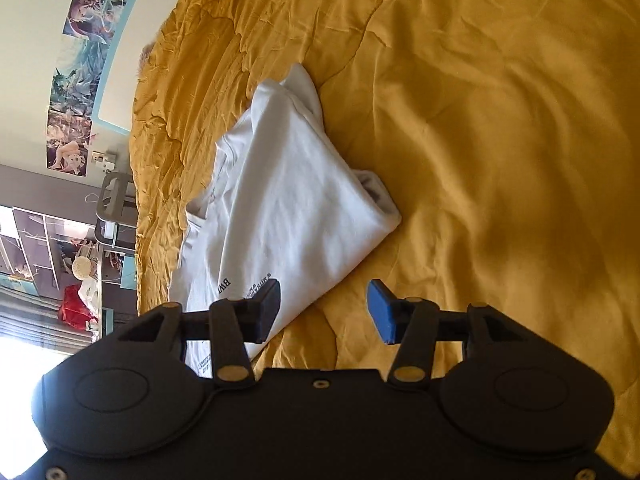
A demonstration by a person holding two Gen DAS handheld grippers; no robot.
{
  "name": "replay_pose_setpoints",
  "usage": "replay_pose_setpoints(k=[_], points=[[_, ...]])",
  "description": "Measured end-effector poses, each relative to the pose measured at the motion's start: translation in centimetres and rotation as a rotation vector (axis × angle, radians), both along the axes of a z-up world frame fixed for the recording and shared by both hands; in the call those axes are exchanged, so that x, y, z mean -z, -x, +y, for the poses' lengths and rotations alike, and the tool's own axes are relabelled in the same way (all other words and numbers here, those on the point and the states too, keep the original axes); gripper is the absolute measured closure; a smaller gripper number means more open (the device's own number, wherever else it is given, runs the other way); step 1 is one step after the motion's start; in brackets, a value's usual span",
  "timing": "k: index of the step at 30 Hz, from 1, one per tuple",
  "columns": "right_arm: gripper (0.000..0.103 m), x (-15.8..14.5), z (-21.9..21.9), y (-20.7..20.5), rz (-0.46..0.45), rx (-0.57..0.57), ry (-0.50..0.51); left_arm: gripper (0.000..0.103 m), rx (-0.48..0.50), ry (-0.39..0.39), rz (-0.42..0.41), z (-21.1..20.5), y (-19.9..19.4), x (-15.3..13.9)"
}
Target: Fold small clothes
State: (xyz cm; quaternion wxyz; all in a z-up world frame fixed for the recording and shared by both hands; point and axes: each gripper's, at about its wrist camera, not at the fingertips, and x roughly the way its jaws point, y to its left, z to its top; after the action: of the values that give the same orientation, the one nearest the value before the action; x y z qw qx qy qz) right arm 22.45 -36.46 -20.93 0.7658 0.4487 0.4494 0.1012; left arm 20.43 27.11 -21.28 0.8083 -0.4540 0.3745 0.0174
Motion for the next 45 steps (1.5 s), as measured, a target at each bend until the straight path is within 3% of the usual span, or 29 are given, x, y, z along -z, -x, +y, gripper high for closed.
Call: replay_pose_setpoints(k=[4,8,11,14,17,18,19,22,30,33,35,38,40,42,45], points=[[0.052,2.0,1.1,-0.5,0.032,0.065,-0.091,0.067,-0.023,0.054,-0.008,-1.1,-1.3,1.4],[0.052,3.8,1.4,-0.9,0.072,0.163,-0.167,0.065,-0.13,0.149,-0.041,-1.2,-1.6,2.7],[0.052,4.5,1.6,-1.2,0.084,0.223,-0.143,0.062,-0.2,0.222,-0.054,-0.8,-1.6,3.7],[0.052,5.4,1.2,-1.3,0.068,0.296,-0.19,0.061,-0.244,0.27,-0.067,-0.7,-1.8,4.3],[0.054,5.6,1.3,-1.8,0.05,0.342,-0.211,0.069,-0.252,0.269,-0.094,-0.9,-2.1,4.3],[0.06,5.6,1.3,-1.9,0.043,0.345,-0.215,0.077,-0.256,0.257,-0.098,-1.1,-2.2,4.2],[0.077,5.4,1.4,-2.1,0.028,0.344,-0.211,0.1,-0.258,0.258,-0.107,-1.0,-2.0,4.2],[0.093,3.9,1.3,-2.5,0.004,0.327,-0.176,0.1,-0.275,0.279,-0.134,-1.0,-2.1,3.7],[0.097,-3.5,-0.8,-0.2,-0.169,0.276,-0.15,0.101,-0.292,0.317,-0.25,-2.5,0.1,-2.1],[0.097,-3.6,-2.5,2.3,-0.176,0.287,-0.149,0.101,-0.298,0.356,-0.271,-3.5,3.5,-2.2],[0.097,-2.2,-3.5,4.0,-0.135,0.289,-0.12,0.101,-0.282,0.313,-0.213,-4.2,5.4,-0.9],[0.097,1.1,-3.8,5.3,-0.04,0.268,-0.066,0.1,-0.202,0.142,-0.061,-4.8,6.3,2.1],[0.092,2.7,-4.2,5.9,0.011,0.266,-0.03,0.093,-0.185,0.138,-0.05,-4.5,7.0,3.0],[0.09,2.7,-4.9,6.4,0.018,0.28,-0.031,0.087,-0.175,0.114,-0.049,-4.0,7.4,2.0],[0.075,0.3,-5.0,6.0,-0.014,0.253,0.116,0.08,-0.113,-0.066,-0.06,-3.7,7.4,-1.4]])
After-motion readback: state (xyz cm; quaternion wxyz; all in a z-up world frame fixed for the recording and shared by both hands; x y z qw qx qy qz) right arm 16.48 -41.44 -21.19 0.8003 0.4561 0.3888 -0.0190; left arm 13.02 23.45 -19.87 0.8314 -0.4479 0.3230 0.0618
